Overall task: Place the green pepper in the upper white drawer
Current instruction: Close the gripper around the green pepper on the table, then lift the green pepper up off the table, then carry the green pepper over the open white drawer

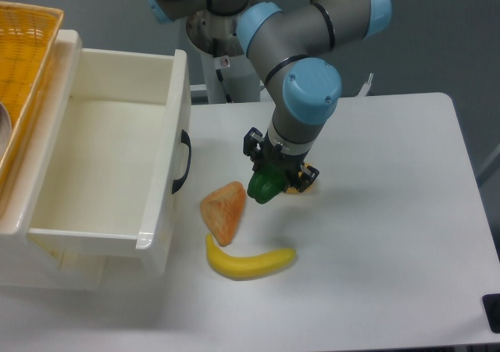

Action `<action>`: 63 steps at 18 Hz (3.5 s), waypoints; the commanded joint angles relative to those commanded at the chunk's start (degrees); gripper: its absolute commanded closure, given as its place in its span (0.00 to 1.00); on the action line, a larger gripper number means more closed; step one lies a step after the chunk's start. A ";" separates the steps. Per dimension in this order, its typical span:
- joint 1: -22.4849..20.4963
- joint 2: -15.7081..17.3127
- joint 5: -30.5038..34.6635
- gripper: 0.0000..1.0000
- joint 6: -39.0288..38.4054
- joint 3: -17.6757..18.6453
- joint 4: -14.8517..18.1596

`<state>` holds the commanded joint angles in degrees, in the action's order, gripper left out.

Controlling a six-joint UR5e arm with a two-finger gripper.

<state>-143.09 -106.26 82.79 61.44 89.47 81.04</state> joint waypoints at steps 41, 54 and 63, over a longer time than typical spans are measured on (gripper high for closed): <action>-3.43 14.23 -21.44 0.69 -24.25 -0.88 1.85; 2.89 18.19 -25.31 0.65 -29.00 -0.44 3.87; 6.68 17.67 -25.49 0.63 -30.06 -0.26 3.69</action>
<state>-136.41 -88.59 57.30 31.38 89.21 84.73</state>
